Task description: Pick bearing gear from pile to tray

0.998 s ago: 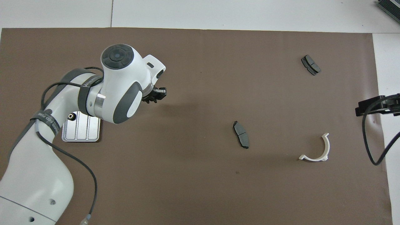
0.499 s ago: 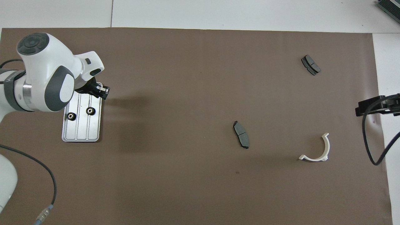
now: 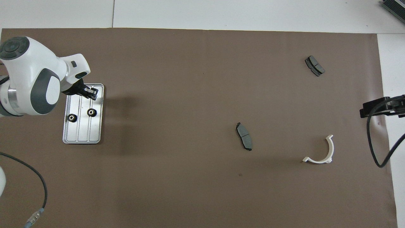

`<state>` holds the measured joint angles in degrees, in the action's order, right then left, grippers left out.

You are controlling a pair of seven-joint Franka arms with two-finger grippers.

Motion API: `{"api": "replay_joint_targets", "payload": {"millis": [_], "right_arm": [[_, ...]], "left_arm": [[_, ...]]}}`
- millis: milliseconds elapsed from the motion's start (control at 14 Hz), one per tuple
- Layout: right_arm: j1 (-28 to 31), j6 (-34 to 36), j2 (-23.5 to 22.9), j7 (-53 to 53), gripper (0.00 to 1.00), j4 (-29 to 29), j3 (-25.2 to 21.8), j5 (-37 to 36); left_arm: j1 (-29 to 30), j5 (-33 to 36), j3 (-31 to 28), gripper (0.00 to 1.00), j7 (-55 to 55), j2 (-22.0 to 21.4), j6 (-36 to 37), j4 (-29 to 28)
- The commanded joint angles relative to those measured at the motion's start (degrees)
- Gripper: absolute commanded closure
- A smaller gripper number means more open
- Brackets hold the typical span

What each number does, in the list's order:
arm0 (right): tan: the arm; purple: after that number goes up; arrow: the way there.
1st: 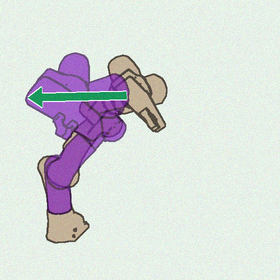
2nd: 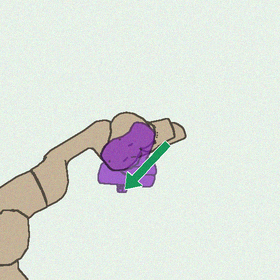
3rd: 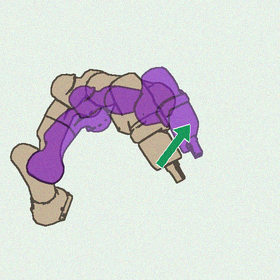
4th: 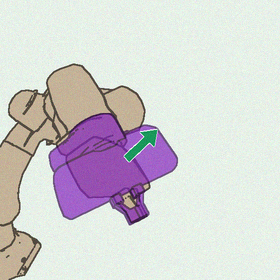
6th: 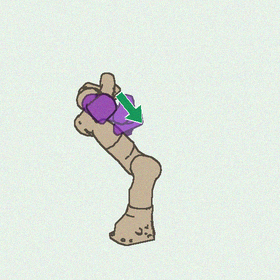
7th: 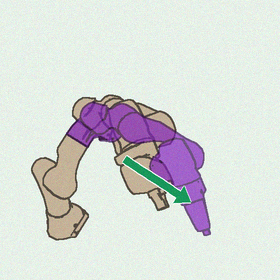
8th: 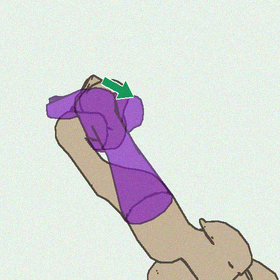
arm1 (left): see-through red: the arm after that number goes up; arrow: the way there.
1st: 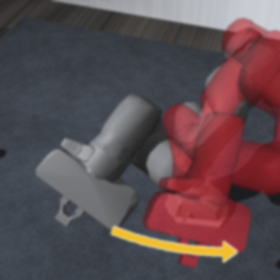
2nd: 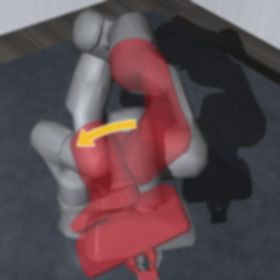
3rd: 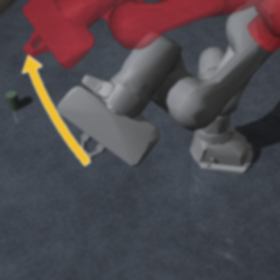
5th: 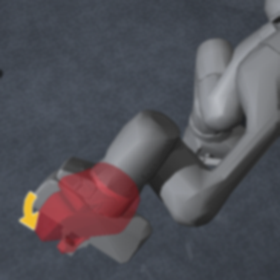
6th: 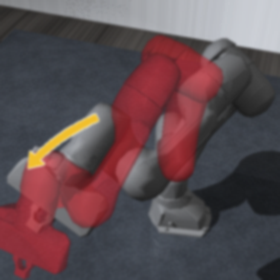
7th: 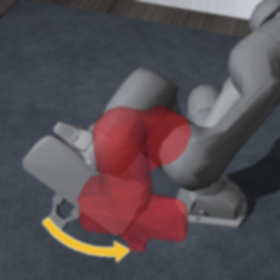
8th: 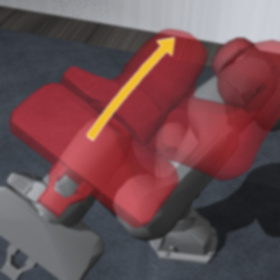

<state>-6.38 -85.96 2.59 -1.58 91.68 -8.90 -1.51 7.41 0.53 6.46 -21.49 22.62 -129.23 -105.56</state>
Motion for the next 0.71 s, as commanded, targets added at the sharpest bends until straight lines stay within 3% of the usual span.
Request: {"api": "replay_joint_targets", "payload": {"millis": [0,71,214,285,356,499,641], "right_arm": [[0.3,-0.9,1.3,-0.7,0.0,1.3,0.3,0.7],[0.4,-0.9,1.3,-0.7,0.0,1.3,0.3,0.7],[0.4,-0.9,1.3,-0.6,0.0,1.3,0.3,0.7],[0.4,-0.9,1.3,-0.7,0.0,1.3,0.3,0.7],[0.3,-0.9,1.3,-0.7,0.0,1.3,0.3,0.7],[0.3,-0.9,1.3,-0.7,0.0,1.3,0.3,0.7],[0.4,-0.9,1.3,-0.7,0.0,1.3,0.3,0.7]], "left_arm": [[1.6,0.5,0.0,1.0,-0.5,-2.9,-1.8,-4.0],[1.6,0.5,0.0,0.93,-0.5,-2.9,-1.5,-4.0],[1.6,0.5,0.0,0.46,-0.5,-3.1,-0.6,-3.7],[1.6,0.5,0.0,0.17,-0.5,-3.1,0.5,-3.2],[1.5,0.5,0.0,0.0,-0.5,-3.2,1.6,-2.3],[0.7,0.5,0.0,0.0,0.4,-4.6,6.8,1.0],[-0.9,0.5,0.1,0.0,4.1,-7.1,18.2,7.5]]}}
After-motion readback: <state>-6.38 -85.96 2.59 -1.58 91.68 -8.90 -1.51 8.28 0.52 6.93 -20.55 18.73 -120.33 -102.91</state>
